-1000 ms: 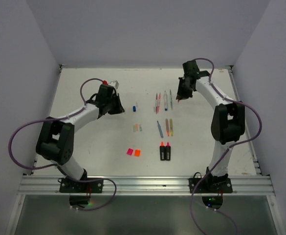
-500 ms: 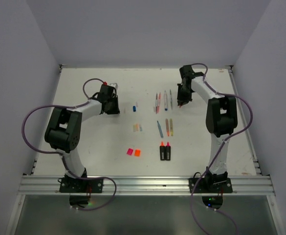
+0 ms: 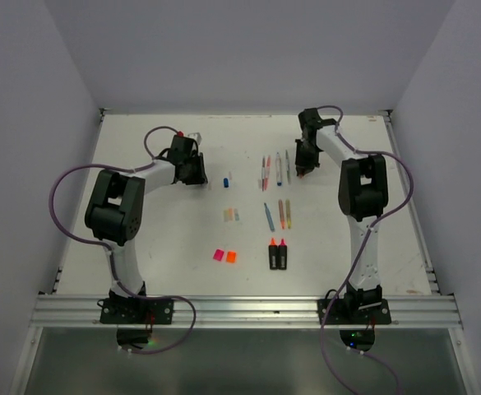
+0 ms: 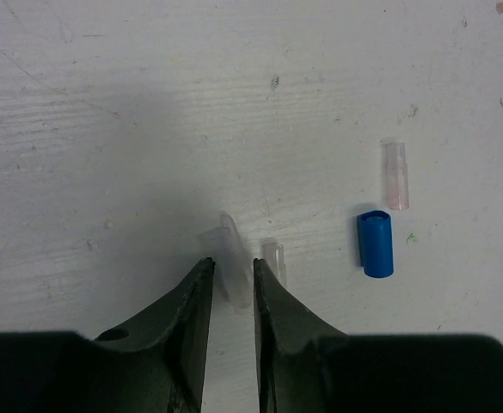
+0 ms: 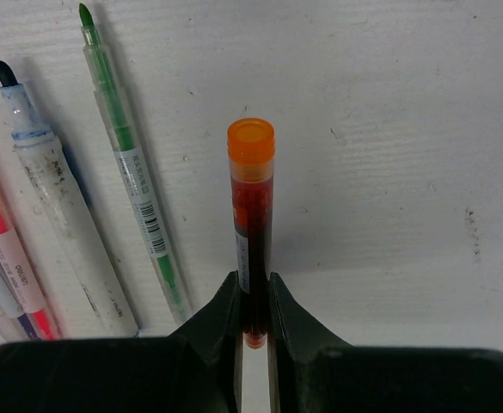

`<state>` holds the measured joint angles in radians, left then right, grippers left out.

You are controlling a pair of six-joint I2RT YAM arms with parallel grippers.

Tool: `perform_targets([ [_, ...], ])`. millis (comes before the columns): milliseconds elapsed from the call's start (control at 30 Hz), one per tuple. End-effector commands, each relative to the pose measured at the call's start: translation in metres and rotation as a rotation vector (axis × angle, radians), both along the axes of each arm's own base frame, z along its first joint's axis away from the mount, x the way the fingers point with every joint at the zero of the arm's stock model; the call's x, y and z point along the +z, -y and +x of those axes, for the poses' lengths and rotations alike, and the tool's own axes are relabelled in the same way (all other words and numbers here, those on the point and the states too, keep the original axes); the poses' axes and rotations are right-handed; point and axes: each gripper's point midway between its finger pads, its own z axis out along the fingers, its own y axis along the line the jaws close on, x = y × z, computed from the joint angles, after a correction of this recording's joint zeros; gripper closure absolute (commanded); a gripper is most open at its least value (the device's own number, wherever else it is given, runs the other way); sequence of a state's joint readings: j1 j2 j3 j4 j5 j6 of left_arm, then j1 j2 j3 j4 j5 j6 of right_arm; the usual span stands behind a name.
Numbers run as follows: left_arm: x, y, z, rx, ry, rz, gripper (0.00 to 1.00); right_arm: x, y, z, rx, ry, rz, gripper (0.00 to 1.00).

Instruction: Open the pen caps

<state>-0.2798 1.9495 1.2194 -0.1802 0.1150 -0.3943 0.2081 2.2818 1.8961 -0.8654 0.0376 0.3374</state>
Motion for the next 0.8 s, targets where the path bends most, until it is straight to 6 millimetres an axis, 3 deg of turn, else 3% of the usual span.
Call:
perform_targets([
  [0,0.002,0.0,0.008,0.022,0.008,-0.027,0.72,0.008,0.003,0.009,0.011,0.02,-0.013,1.0],
  [233,0.004,-0.007,0.005,0.047,0.005,-0.021,0.69,0.003,0.001,0.007,0.015,0.013,0.001,0.89],
  [467,0.022,-0.024,0.007,0.145,0.022,-0.016,0.68,0.008,-0.004,0.008,0.025,0.028,0.026,0.67],
  [667,0.071,-0.038,0.017,0.194,0.118,-0.031,0.61,0.019,-0.005,0.011,0.019,0.048,0.036,0.56],
  [767,0.104,-0.047,0.018,0.239,0.191,-0.02,0.6,0.04,-0.003,0.015,0.005,0.091,0.03,0.54],
])
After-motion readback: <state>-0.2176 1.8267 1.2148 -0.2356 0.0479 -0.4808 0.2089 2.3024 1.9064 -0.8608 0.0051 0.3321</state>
